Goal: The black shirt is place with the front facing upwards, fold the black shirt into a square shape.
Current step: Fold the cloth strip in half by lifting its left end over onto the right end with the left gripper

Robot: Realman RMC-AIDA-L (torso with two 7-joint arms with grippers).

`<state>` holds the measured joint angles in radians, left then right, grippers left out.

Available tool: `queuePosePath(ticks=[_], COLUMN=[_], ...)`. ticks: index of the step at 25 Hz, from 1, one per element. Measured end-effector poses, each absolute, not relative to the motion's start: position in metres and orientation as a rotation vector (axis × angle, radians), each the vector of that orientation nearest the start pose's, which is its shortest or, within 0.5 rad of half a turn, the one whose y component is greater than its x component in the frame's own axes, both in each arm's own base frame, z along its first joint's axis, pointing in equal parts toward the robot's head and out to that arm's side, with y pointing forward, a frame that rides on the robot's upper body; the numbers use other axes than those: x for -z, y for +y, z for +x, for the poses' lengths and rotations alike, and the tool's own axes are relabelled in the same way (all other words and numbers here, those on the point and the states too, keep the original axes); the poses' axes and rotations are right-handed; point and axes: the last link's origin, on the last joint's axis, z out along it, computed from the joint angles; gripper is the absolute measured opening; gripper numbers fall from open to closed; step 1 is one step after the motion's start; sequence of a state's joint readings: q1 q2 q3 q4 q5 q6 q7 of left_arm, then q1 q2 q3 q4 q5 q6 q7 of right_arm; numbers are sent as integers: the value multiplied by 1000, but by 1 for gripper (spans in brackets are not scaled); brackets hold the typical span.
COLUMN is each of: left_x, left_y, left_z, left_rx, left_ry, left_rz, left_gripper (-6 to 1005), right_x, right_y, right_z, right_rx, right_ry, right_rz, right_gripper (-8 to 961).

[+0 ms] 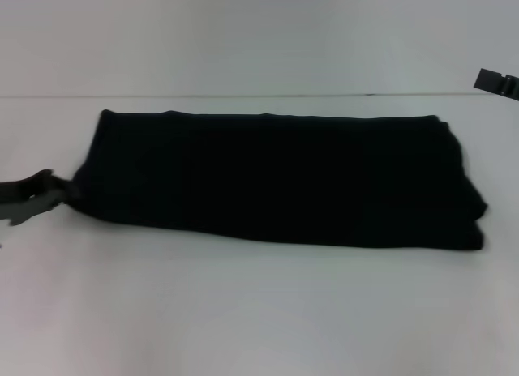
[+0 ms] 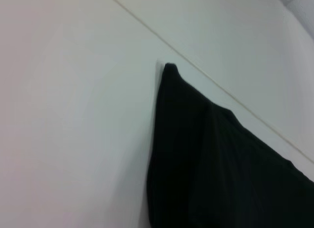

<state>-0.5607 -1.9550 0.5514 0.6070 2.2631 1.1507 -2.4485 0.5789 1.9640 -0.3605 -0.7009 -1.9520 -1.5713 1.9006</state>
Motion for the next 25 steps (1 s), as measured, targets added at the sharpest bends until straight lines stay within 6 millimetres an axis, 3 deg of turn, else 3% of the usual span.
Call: queuePosePath(ticks=[3,9,14,17,20,23,24,25], left_x=[-76,-131,-151,-147,-128,-86,-59,-47], left_y=[358,319,305,313,333,357,368,372], left_z=[-366,-413,-418,-393,-339,-275,-246,-233], left_rx=[588,671,704,835,1076,1219,1239,1238], left_ry=[-1831,-1763,-1745,-1735,-1695,-1659,-1650,-1643], left_rz=[-1704,-1524,-1512,-1621,-1851,-2091,-2194,-2239], left_gripper=[37,45,51,55,58,62,63,64], right_x=[-99,-87,-81,-81,-86,-93,-96,-100], right_y=[371,378,380,379,375,368,365,362], right_z=[273,263,256,257,262,267,270,273], right_rx=[-1092,-1133,-1144,-1140,-1129,-1127,-1122,-1116], right_ry=[1188,1193,1186,1175,1159,1138,1132,1127], right_rz=[-2219,-2214,-2231,-2238,-2240,-2254,-2259,-2263], right_gripper=[907,907,906,906,906,907,907,907])
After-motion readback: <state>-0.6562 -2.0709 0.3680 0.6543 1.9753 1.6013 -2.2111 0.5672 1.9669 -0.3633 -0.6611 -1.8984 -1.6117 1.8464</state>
